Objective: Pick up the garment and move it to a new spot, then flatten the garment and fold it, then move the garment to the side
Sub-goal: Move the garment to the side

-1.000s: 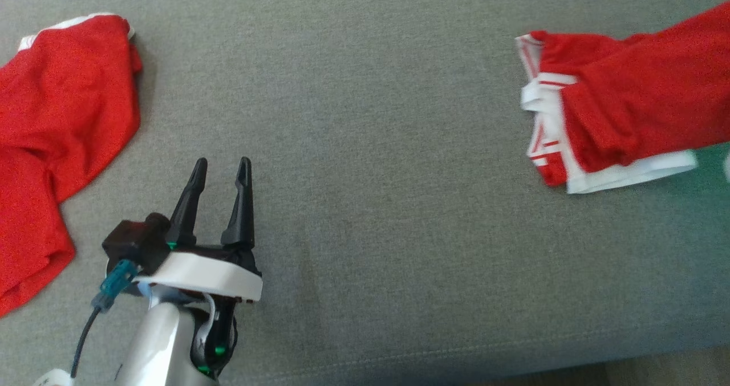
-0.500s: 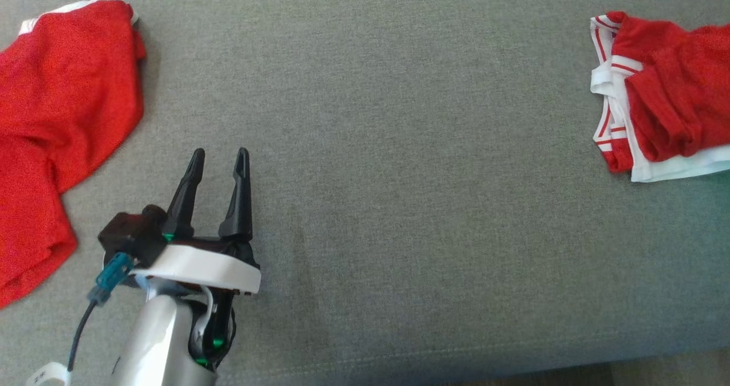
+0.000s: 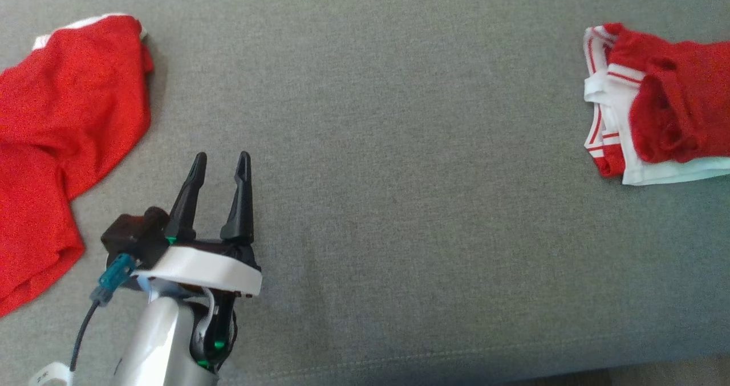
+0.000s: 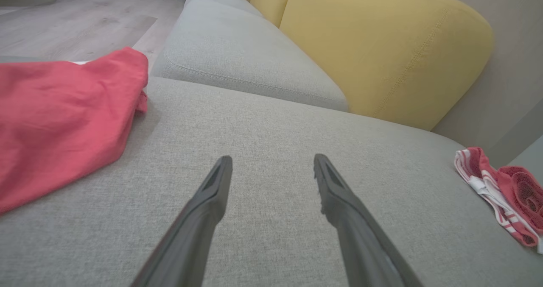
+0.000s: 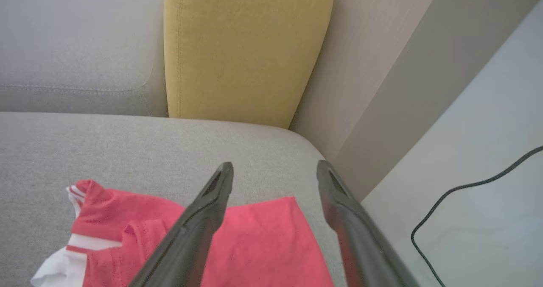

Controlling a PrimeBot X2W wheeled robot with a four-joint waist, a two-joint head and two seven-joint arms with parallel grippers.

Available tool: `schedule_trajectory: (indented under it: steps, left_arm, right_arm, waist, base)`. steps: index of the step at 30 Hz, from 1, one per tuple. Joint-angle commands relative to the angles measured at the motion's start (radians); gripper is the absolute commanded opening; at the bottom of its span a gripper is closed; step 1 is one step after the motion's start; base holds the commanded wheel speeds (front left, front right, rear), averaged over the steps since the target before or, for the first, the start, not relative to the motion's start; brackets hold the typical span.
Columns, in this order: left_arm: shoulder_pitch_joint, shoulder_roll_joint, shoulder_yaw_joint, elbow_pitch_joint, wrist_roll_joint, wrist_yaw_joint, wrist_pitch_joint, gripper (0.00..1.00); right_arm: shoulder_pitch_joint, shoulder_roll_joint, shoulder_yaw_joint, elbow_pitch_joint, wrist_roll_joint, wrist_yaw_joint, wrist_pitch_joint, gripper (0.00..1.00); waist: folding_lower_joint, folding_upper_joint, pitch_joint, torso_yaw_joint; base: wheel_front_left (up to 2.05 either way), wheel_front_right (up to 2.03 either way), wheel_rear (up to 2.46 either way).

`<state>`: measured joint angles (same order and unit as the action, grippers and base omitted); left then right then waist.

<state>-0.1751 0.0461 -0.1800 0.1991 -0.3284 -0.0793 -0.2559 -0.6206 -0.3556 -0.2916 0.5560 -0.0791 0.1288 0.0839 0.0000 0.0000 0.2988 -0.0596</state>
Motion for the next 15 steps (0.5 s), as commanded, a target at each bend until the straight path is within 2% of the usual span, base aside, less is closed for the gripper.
schedule_trajectory:
  steps: [1,7,15]
  left_arm:
    - [-0.016,0.004,0.027,-0.025,-0.009,0.002,-0.006,1.0]
    - [0.007,0.004,0.02,-0.025,-0.026,0.014,-0.006,1.0]
    - [0.055,0.004,0.03,-0.041,-0.048,0.036,-0.006,1.0]
  right_arm:
    - [-0.001,-0.007,0.027,-0.052,0.005,0.002,-0.001,1.0]
    - [0.018,0.036,0.086,-0.103,0.037,0.002,-0.02,1.0]
    - [0.114,0.142,0.206,-0.215,0.116,0.002,-0.096,1.0]
  waist:
    - [0.0,0.0,-0.017,0.001]
    - [0.0,0.0,-0.088,0.009]
    - [0.0,0.0,-0.181,0.015]
  base:
    - [0.0,0.0,0.0]
    - [0.0,0.0,0.0]
    - [0.0,0.0,0.0]
